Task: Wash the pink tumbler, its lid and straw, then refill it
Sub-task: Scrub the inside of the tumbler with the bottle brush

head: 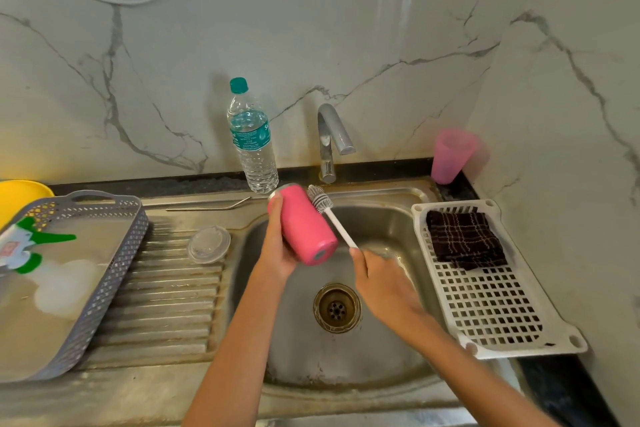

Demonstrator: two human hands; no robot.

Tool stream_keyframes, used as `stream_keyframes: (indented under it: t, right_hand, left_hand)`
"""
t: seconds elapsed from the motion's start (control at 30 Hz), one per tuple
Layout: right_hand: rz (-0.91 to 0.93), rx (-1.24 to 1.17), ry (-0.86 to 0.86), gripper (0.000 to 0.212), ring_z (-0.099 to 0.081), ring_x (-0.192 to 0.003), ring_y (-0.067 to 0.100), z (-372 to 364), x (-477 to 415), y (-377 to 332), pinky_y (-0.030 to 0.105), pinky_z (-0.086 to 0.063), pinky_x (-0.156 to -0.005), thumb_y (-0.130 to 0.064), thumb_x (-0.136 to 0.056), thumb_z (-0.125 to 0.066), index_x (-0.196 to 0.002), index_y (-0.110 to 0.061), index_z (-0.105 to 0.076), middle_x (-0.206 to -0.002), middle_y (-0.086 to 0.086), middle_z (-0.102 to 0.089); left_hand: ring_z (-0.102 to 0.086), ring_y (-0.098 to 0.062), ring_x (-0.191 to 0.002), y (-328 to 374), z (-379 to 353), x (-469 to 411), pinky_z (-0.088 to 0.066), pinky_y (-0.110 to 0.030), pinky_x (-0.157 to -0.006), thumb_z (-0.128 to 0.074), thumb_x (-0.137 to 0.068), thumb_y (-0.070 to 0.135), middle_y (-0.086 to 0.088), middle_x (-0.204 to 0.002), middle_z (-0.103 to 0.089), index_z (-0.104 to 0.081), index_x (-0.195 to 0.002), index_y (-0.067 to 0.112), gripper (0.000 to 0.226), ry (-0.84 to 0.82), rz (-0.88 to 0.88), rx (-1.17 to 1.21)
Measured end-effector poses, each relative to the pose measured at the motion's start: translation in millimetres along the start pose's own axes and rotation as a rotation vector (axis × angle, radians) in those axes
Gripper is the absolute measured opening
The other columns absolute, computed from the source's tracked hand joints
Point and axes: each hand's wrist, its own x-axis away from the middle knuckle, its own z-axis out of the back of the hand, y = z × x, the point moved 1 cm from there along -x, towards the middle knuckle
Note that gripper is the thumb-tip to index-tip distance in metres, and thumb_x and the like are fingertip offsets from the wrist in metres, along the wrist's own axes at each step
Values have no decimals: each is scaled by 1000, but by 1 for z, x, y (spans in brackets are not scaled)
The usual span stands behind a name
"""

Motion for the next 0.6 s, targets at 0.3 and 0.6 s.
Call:
stream_keyframes:
  t: [0.3,0.6]
  right_hand:
    - [-7,9,-26,43,-57,-66,22,7,23,10,34,-44,-61,-49,-101,-21,-80,-23,-47,-67,-1,-57]
    - [-14,7,-100,50,-62,-81,30,-17,20,-3,39,-50,-71,-48,-102,-21,-92,-17,-59,-83,9,-66]
  left_hand:
    - [-70,-29,-89,3,6,0,-59,-43,-79,-63,-82,63,-14,-102,-71,-56,-116,18,57,85,40,-154]
    - [-69,-24,-73,31,18,-7,-59,-36,-67,-56,-84,66,-9,-86,-69,-58,-110,18,55,137,-47,-11]
